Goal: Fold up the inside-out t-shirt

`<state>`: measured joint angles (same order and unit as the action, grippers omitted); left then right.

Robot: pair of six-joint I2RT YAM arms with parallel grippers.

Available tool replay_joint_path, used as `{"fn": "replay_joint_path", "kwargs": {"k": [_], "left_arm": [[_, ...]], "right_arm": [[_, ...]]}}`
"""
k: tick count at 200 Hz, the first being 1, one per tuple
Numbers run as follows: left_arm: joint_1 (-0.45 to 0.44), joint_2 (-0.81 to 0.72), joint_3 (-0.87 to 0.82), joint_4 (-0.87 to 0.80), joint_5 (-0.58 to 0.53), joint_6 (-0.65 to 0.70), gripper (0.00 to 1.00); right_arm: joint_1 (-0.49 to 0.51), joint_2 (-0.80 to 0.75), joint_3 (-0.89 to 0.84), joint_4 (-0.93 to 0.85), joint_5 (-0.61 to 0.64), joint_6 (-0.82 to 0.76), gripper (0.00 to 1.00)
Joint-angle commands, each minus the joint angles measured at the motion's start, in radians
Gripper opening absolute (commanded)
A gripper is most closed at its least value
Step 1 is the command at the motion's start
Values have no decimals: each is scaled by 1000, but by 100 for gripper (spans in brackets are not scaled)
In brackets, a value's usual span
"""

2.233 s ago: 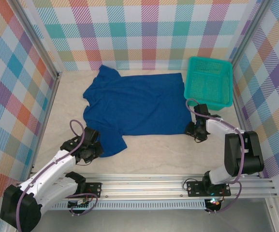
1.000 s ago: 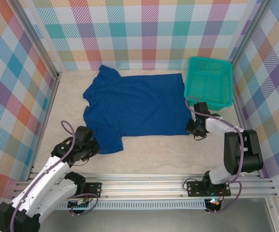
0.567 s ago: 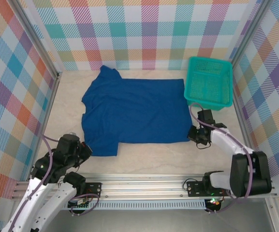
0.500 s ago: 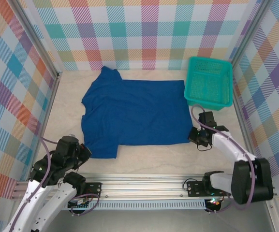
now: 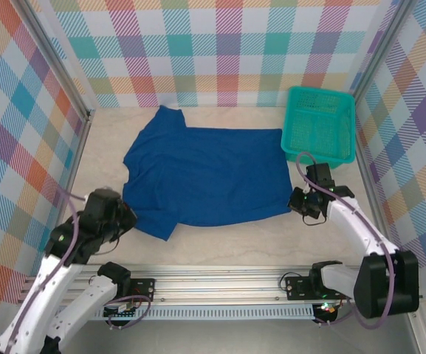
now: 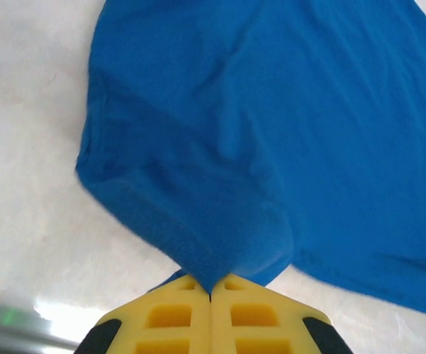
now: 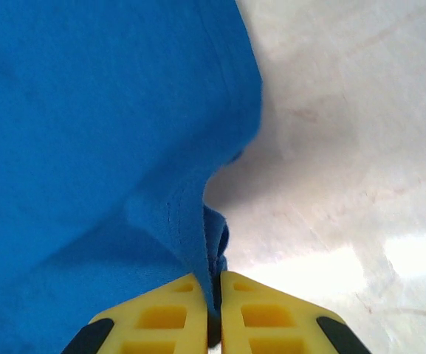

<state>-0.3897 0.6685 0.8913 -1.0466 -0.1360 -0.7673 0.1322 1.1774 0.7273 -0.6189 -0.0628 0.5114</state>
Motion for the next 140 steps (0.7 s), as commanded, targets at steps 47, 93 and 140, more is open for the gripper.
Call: {"fn": "replay_joint_path", "kwargs": {"k": [47, 93, 140], "left_arm": [[192, 316, 120, 361, 64, 181, 0], [236, 482, 206, 449, 90, 215, 0], [258, 634, 295, 505, 103, 239, 0]], "right_arm": [[-2, 210, 115, 88, 28, -65, 11], [-3, 285, 175, 107, 46, -87, 12], [-3, 343, 218, 124, 56, -93, 14]]}}
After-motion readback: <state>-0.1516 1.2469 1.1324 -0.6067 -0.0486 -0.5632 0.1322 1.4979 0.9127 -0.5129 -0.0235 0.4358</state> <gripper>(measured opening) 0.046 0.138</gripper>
